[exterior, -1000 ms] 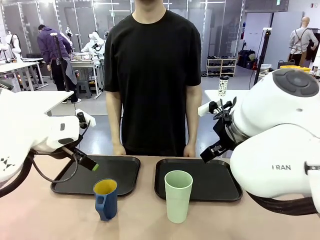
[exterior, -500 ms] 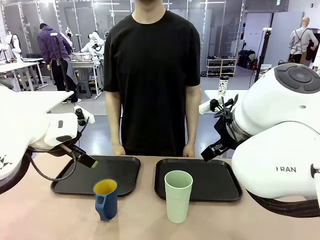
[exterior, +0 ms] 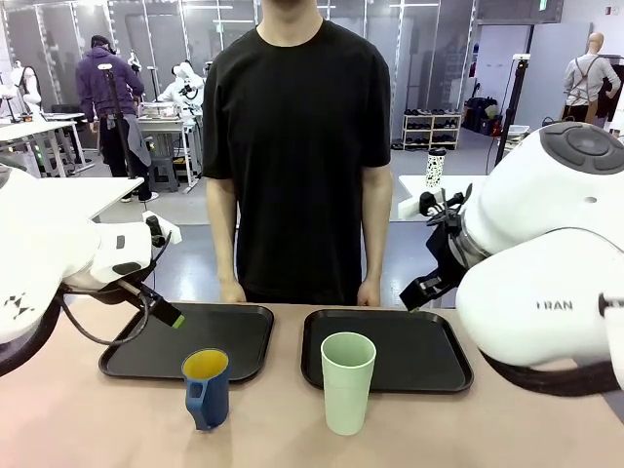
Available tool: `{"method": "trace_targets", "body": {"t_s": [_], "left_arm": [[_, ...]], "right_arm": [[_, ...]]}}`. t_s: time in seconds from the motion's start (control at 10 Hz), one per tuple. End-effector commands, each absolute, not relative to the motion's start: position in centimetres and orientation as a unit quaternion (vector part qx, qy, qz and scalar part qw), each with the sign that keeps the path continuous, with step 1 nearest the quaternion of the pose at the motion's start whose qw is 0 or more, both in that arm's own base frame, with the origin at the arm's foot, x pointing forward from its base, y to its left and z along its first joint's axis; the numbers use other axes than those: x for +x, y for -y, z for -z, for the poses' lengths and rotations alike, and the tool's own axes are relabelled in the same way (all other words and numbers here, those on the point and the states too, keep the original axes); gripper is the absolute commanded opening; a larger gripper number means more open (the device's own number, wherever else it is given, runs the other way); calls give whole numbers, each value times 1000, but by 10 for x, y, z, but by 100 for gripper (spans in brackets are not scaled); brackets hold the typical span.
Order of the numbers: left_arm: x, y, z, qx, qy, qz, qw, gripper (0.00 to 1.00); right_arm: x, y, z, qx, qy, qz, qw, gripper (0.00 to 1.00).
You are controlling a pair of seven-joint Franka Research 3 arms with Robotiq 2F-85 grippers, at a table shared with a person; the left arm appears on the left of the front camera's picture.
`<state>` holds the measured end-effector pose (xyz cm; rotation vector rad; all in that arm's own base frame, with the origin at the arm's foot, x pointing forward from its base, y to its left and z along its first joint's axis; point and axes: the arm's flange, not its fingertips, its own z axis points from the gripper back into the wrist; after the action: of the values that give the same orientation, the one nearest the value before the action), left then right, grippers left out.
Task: Sort and store the cups by type.
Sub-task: Pick up the Reusable plastic cup.
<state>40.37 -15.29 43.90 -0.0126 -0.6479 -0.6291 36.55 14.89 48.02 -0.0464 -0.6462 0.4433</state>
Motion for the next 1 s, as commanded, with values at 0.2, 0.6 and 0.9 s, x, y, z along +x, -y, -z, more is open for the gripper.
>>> {"method": "trace_targets", "body": {"t_s": [0.2,0.6,0.9], "left_arm": [[474,95,-452,-9,294,216,931,100],[516,48,-459,-19,231,158,960,100],[533,33,-452,-20,217,132,967,100]], "right_arm": [[430,-75,-483,1,267,-123,956,100],[474,-19,-495,8,210,-72,975,100],[492,-6,-488,29,200,-65,977,100]]}}
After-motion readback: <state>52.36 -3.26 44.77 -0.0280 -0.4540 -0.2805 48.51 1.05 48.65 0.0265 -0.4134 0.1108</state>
